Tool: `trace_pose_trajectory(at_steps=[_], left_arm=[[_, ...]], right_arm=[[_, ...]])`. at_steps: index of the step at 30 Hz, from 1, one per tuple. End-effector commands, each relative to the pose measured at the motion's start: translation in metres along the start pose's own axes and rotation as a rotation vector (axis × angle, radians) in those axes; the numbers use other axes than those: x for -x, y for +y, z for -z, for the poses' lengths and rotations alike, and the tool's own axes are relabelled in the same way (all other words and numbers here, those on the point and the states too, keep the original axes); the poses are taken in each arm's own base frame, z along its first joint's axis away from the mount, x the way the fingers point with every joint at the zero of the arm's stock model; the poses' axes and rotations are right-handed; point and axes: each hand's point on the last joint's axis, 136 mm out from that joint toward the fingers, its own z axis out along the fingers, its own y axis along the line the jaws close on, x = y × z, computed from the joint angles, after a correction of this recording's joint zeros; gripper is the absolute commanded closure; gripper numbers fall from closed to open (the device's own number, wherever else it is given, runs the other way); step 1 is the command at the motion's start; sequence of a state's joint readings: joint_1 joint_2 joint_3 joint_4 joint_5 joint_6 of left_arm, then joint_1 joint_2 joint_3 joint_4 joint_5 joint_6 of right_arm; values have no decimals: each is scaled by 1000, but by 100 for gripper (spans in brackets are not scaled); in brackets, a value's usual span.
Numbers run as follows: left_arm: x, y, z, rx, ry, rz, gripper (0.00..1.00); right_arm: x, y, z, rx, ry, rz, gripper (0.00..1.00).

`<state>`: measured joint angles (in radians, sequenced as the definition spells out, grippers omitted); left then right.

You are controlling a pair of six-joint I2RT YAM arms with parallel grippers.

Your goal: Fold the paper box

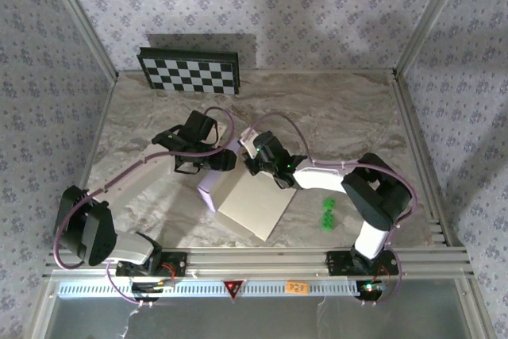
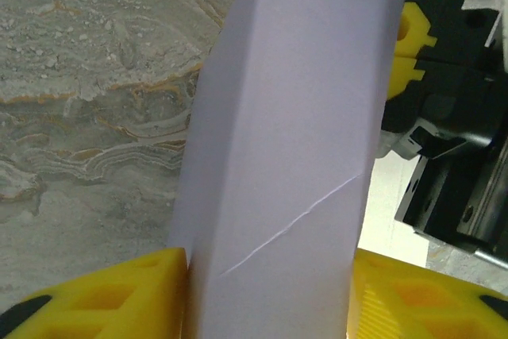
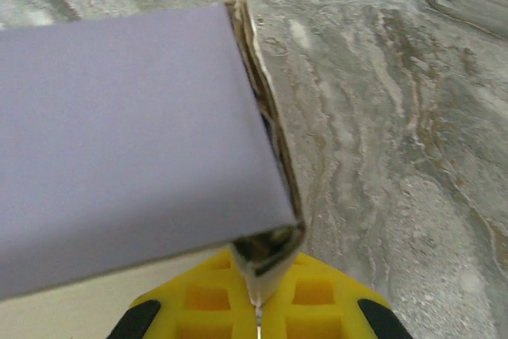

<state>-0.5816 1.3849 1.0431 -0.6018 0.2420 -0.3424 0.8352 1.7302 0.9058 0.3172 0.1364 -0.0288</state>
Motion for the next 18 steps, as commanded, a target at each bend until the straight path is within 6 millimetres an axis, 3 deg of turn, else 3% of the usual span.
trace_pose_trajectory(at_steps=[1,6,13,18], left_arm=[[-13,-7,-3,-40,65,22,55],[-12,-7,-3,-39,66,22,59],[-14,-10,-2,-48,84,1,59],[-13,-11,-3,-55,89,-2,58]], right_arm=[[-11,-21,-2,-186,4,-60,100],[-14,-15,-5,-188,-24,-75,100],[-14,7,-5,90,-62,-46,100],[-13,2,-2,159,-112,-63,81]])
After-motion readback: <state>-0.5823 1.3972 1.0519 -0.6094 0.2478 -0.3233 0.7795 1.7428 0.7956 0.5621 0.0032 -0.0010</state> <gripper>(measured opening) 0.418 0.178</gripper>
